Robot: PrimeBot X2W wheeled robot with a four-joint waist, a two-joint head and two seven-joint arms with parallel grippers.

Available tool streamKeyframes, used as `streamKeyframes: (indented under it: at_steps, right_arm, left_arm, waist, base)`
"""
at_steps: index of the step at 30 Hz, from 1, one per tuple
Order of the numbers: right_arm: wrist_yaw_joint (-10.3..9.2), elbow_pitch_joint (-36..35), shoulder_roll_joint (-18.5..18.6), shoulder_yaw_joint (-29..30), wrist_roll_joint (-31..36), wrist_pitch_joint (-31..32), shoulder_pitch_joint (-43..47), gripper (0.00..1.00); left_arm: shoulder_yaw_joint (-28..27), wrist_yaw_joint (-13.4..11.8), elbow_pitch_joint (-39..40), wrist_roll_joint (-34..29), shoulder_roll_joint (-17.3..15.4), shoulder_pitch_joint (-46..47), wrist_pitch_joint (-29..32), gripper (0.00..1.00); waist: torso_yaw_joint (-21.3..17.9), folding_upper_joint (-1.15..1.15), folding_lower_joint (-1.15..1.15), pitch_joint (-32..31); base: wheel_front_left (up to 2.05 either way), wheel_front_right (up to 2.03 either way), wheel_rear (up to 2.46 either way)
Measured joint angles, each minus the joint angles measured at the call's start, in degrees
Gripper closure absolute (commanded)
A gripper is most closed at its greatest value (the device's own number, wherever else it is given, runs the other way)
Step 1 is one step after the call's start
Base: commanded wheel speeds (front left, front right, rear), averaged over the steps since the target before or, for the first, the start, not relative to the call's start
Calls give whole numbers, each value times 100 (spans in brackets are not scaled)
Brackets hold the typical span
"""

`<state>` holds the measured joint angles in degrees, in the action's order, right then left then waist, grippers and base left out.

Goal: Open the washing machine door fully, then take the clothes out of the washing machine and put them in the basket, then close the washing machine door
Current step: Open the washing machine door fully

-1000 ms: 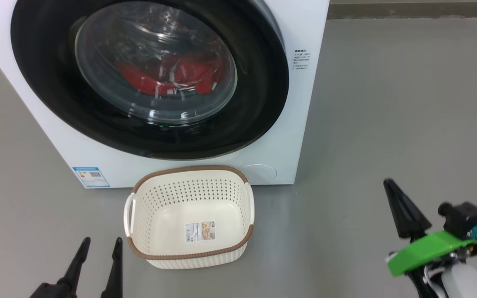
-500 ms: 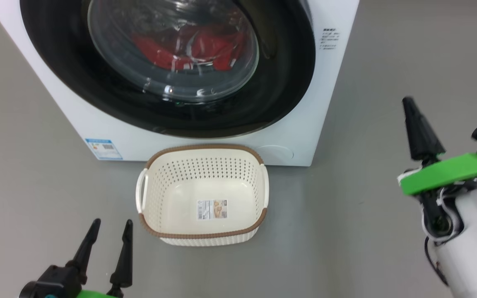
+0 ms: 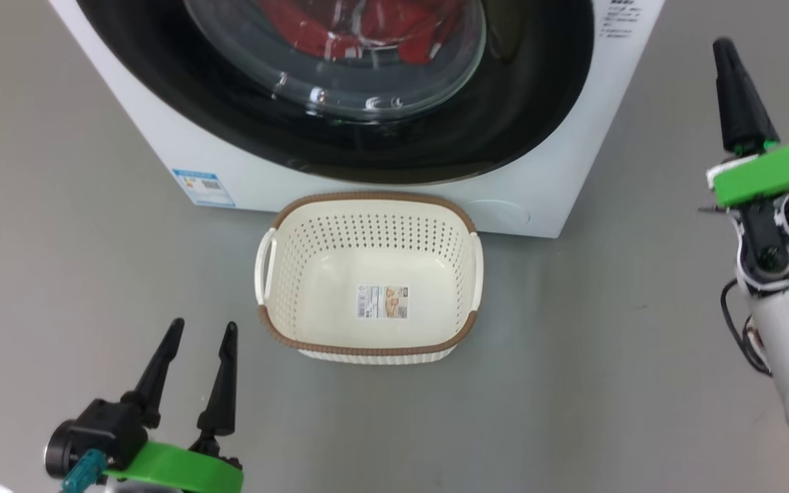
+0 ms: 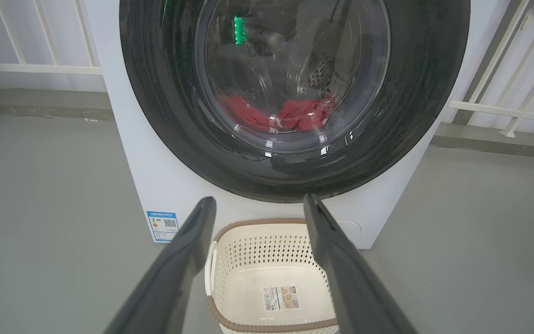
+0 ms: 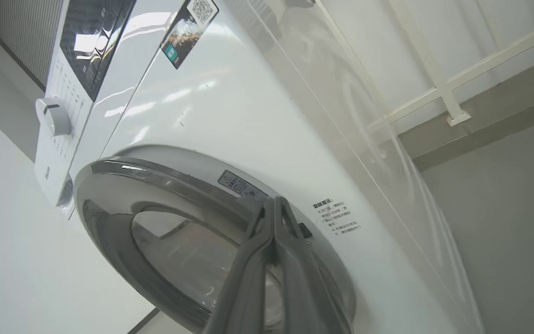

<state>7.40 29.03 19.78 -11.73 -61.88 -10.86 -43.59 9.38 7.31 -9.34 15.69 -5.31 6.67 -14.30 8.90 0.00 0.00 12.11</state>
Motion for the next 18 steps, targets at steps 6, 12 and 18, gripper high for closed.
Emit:
streamKeyframes:
  at_steps: [6, 12, 18]
  right_arm:
    - [0, 272, 189, -210, -503, 403, -561, 100]
    - [0, 539, 304, -302, -1181, 993, -1144, 100]
    - [0, 886, 510, -347, -1668, 1657, -1721, 100]
  left_arm:
    - [167, 0, -12, 55, 12, 235, 0, 0]
    - [305, 0, -21, 127, 13, 426, 0, 0]
    - [435, 0, -25, 211, 12, 653, 0, 0]
  waist:
    - [196, 0, 0, 230]
    - [374, 0, 0, 455]
    - [525, 0, 0, 693]
  base:
    - [0, 0, 0]
    - [0, 0, 0]
    - [0, 0, 0]
